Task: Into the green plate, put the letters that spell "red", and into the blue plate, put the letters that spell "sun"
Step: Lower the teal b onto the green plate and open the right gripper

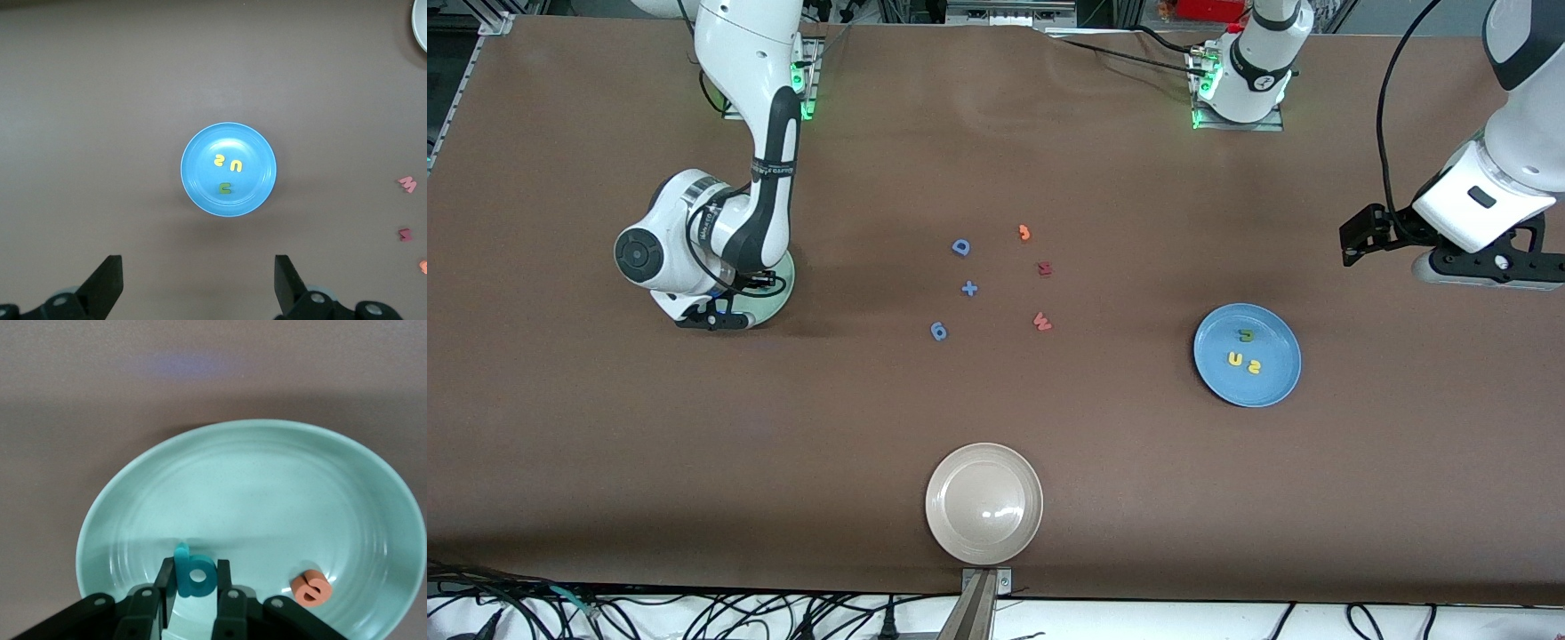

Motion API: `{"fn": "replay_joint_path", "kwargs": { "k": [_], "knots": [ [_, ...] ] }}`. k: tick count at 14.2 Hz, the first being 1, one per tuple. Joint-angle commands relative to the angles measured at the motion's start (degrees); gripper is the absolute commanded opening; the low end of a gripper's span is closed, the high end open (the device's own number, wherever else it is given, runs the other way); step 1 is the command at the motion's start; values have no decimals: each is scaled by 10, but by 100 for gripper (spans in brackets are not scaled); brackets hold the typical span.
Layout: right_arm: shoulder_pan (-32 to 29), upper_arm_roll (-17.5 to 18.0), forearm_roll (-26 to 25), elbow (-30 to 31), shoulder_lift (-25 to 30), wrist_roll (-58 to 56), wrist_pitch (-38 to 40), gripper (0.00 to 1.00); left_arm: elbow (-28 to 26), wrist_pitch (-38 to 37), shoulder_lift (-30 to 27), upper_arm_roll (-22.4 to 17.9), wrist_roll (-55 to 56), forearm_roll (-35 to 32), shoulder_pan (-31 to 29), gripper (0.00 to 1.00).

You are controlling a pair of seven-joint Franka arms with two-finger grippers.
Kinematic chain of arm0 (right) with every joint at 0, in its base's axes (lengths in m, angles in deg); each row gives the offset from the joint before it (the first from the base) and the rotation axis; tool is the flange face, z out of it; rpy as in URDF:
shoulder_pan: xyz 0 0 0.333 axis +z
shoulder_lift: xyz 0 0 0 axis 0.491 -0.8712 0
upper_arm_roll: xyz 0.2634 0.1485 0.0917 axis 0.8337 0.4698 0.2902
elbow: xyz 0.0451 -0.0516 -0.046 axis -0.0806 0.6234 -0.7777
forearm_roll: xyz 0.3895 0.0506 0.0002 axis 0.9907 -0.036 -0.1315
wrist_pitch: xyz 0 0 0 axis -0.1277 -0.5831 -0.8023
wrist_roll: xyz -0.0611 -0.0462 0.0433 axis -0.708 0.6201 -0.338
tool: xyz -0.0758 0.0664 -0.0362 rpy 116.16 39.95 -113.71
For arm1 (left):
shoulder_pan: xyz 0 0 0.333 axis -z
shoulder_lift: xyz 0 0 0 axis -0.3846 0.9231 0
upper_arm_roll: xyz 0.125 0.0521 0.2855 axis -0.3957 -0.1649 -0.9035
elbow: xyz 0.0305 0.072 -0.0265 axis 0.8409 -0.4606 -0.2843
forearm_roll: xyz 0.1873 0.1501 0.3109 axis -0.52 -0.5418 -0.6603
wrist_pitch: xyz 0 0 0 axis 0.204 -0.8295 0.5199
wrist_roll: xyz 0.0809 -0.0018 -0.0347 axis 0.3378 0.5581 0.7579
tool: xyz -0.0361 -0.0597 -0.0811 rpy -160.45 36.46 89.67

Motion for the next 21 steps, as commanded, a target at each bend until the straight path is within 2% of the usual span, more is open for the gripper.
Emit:
{"fn": "replay_joint_path", "kwargs": {
  "k": [1, 2, 3, 4, 6, 8, 11, 15, 17, 21],
  "knots": [
    [5, 1, 15, 1, 3, -7, -2, 62, 16, -3, 8, 1, -7, 12, -4, 100],
    [5, 1, 25, 1, 3, -7, -1, 72, 15, -1, 7, 1, -7, 12, -5, 100],
    [5, 1, 26, 1, 4, -5, 1, 87, 7, 7, 3, 1, -7, 14, -10, 100],
    [6, 1, 27, 0, 5, -2, 2, 98, -2, 9, -3, 2, -7, 15, -14, 100],
    [9, -5, 27, -3, 8, -1, 4, 98, -37, 29, -26, 4, -7, 15, -15, 100],
    [12, -34, 27, -13, 10, -1, 41, 98, -70, 52, -46, 6, -7, 15, -14, 100],
    [17, -75, 26, -46, 7, 35, 121, 98, -66, 55, -44, 6, -7, 13, -14, 100],
    [4, -88, -9, -108, 13, 112, 194, 98, -65, 56, -42, 6, -7, 12, -13, 100],
    [-13, -81, -45, -140, 40, 146, 214, 98, -66, 55, -44, 5, -7, 10, -14, 100],
    [-69, -15, -134, -166, 120, 202, 215, 98, -65, 54, -43, 4, -8, 7, -15, 100]
  ]
}}
